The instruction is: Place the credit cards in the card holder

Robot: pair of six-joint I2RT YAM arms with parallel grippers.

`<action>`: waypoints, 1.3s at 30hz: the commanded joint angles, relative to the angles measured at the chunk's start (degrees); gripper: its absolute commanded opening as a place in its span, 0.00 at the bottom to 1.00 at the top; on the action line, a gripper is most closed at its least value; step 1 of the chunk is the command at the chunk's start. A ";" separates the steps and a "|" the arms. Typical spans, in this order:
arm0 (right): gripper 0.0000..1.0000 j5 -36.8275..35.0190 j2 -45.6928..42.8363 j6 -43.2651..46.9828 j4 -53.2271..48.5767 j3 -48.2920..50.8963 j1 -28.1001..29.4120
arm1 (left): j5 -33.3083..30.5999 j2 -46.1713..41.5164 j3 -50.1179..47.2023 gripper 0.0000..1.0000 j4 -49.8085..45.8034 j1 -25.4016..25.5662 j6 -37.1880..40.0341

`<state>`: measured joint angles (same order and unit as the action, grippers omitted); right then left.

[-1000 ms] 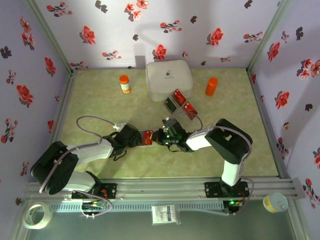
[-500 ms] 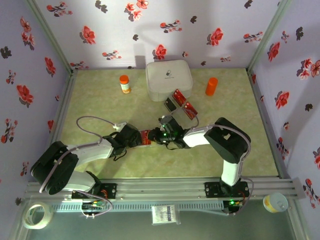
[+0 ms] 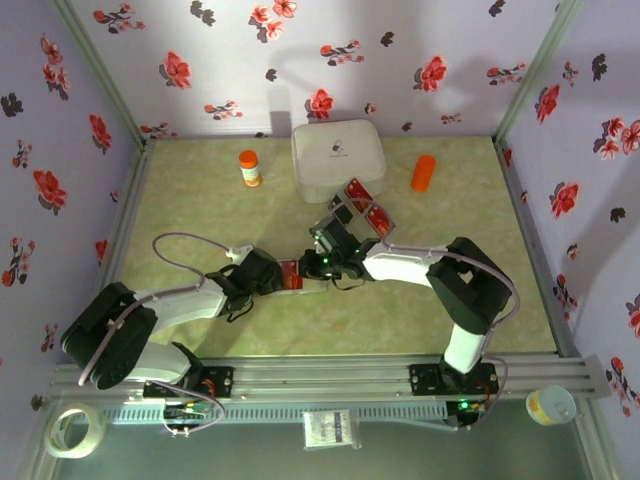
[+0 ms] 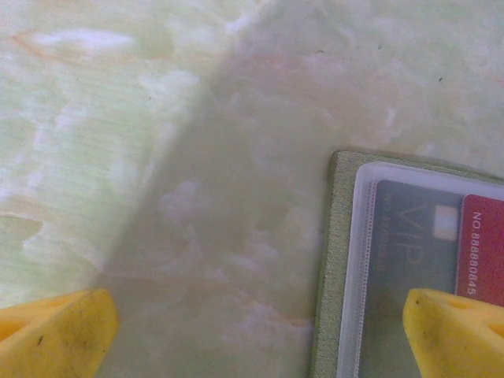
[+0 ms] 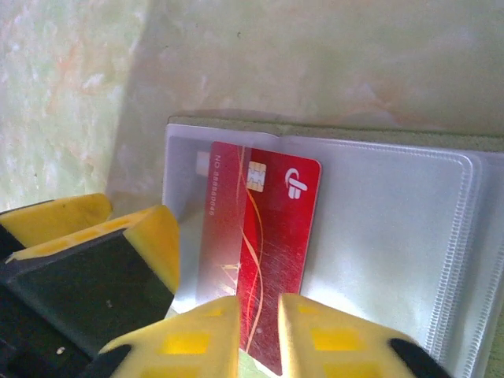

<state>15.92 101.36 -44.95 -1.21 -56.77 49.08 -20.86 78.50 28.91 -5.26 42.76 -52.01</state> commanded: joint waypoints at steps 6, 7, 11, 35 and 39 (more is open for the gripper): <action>0.09 -0.19 6.32 1.35 -2.23 -3.87 0.47 | -0.45 2.05 -4.12 0.96 -7.37 -0.58 -1.20; 0.09 -0.11 7.02 1.33 -2.31 -4.38 0.57 | -0.41 2.10 -4.16 0.96 -7.32 -0.58 -1.25; 0.06 1.26 10.09 0.88 -2.10 -6.54 1.27 | -0.41 1.68 -4.17 0.96 -7.27 -0.58 -1.24; 0.06 -2.54 6.79 2.55 -6.55 -9.36 2.41 | 0.49 -2.12 -5.35 0.97 -7.85 -4.13 -0.63; 0.05 -2.74 8.09 3.07 -6.94 -10.63 2.30 | 0.49 -1.55 -5.35 0.97 -7.47 -4.17 -0.51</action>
<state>14.92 109.47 -43.46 -5.96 -65.52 51.27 -20.88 74.11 26.39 -8.54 39.57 -51.96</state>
